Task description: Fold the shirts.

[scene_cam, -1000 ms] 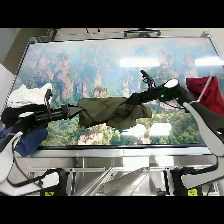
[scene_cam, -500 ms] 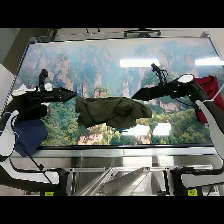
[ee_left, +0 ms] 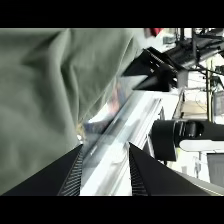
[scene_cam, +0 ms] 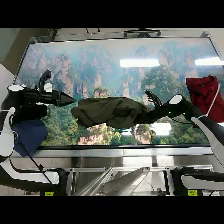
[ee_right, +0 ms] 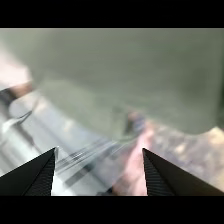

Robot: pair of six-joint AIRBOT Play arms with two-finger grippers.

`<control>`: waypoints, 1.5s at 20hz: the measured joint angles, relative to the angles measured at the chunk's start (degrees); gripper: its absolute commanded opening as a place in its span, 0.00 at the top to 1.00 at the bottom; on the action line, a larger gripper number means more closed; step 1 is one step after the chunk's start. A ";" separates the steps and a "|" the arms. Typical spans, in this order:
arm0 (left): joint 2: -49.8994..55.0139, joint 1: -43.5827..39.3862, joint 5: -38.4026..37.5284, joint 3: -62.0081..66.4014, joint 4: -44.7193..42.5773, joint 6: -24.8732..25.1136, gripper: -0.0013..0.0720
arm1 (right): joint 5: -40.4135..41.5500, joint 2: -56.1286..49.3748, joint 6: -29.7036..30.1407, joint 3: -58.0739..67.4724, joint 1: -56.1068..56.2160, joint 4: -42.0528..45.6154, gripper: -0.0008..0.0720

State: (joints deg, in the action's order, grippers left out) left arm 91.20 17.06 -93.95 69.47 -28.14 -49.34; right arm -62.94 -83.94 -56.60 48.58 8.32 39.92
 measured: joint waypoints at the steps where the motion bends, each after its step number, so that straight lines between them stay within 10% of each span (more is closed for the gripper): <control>1: -0.09 0.00 0.13 -0.81 -0.04 0.02 0.58 | 1.49 -1.01 0.17 -0.50 0.50 -0.68 0.21; 5: -0.22 0.00 0.81 -2.86 -0.39 0.11 0.58 | 4.87 -3.89 5.55 -1.18 1.86 -7.56 0.59; 6: -0.22 0.00 0.92 -3.06 -0.39 0.26 0.58 | 5.09 -4.22 7.17 -0.98 2.05 -9.90 0.89; 7: -0.24 0.00 0.87 -3.19 -0.35 0.26 0.58 | 5.18 -4.44 8.48 -0.63 2.19 -11.69 0.96; 18: -2.62 0.00 -0.83 -3.52 5.53 0.96 0.58 | -7.78 1.51 11.21 18.29 1.62 -34.60 0.96; 30: -9.01 0.00 -0.70 -3.54 4.26 1.36 0.58 | 35.89 -6.23 15.78 27.26 -7.19 -36.30 0.96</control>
State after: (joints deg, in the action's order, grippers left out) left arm 82.19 17.06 -94.65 65.93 -23.88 -47.99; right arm -27.05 -90.17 -40.82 75.83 1.13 3.62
